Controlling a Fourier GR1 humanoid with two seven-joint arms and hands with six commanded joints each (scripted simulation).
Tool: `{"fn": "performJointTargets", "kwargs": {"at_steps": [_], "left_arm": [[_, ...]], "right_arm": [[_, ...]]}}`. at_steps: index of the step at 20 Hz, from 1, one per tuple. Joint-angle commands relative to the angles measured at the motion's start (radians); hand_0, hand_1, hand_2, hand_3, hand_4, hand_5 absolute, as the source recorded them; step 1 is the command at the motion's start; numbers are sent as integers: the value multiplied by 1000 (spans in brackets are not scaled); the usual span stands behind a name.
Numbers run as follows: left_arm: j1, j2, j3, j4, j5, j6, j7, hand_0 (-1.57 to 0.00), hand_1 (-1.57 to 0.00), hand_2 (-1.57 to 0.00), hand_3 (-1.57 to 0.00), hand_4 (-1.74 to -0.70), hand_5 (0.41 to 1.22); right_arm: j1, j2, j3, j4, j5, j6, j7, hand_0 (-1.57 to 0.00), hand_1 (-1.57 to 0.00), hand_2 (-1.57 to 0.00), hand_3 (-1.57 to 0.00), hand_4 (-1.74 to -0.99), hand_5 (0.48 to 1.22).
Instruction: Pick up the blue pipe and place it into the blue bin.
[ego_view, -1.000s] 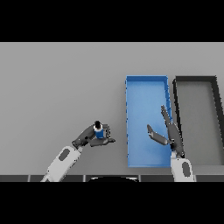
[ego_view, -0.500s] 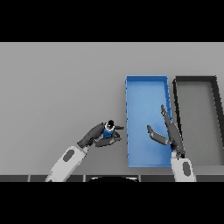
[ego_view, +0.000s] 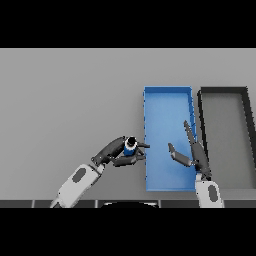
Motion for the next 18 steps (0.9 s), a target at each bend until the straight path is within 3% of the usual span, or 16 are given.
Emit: {"fn": "performJointTargets", "kwargs": {"at_steps": [1, 7, 11, 14, 18], "left_arm": [[-5, -3, -4, 0, -3, 1, 9, -1564, -1565, -1565, -1443, -1727, 1219], [0, 2, -10, 4, -11, 10, 62, -1569, -1569, -1570, -1442, -1730, 1219], [8, 8, -9, -2, -13, 10, 38, -1570, -1570, -1570, -1440, -1730, 1220], [-5, 8, -7, -4, -10, 9, 45, -1571, -1571, -1571, -1441, -1731, 1221], [-1, 11, -14, -1, -14, 3, 34, -1571, -1571, -1571, -1443, -1731, 1221]], "right_arm": [[-8, 10, 3, 7, 0, -3, 0, 1, 1, 1, 1, -1273, 688], [-56, -24, -14, 59, -69, 82, 17, 1, 1, 1, 1, -1255, 688], [-68, -31, -13, 47, -92, 109, 5, 1, 1, 1, 1, -1213, 684], [-101, -53, -46, 11, -288, 243, 5, 1, 1, 1, 1, -1231, 620], [-163, -129, -45, -85, -548, 385, 165, 1, 1, 1, 1, -1292, 525]]}}
